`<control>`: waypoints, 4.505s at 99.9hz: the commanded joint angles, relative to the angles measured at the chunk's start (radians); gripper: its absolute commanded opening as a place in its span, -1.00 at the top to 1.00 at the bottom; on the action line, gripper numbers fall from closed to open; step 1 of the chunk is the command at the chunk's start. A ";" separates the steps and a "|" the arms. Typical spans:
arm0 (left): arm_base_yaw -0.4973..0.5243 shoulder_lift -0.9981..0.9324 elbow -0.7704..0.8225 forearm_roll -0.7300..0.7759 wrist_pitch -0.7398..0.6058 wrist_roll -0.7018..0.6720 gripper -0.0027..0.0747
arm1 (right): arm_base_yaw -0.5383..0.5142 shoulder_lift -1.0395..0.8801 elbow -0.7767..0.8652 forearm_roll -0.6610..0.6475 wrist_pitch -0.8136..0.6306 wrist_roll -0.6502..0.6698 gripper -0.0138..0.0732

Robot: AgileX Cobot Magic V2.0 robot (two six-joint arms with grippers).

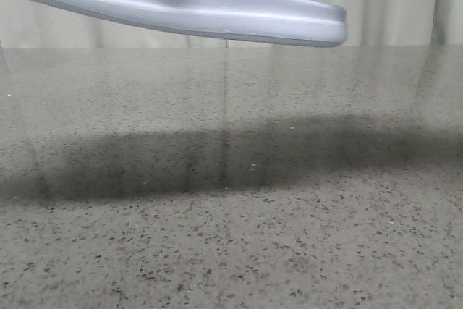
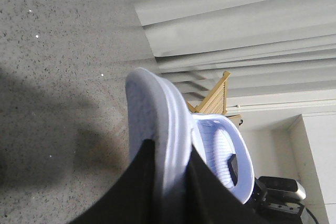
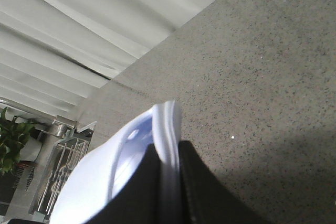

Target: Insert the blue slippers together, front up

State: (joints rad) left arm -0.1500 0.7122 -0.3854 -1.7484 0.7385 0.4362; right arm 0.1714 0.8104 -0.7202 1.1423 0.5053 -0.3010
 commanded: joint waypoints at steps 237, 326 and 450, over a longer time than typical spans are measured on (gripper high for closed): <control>-0.007 -0.003 -0.036 -0.113 0.204 0.036 0.89 | 0.222 0.120 0.052 0.300 -0.230 -0.946 0.25; -0.007 0.020 -0.036 -0.113 0.107 0.037 0.89 | 0.222 -0.178 0.052 0.235 -0.681 -0.946 -0.15; -0.007 0.518 -0.154 -0.113 0.121 0.302 0.89 | 0.222 -0.276 0.052 0.234 -0.702 -0.946 -0.15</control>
State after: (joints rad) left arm -0.1548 1.2271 -0.5062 -1.7701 0.7970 0.7238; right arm 0.3969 0.5337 -0.6306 1.3936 -0.1932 -1.2243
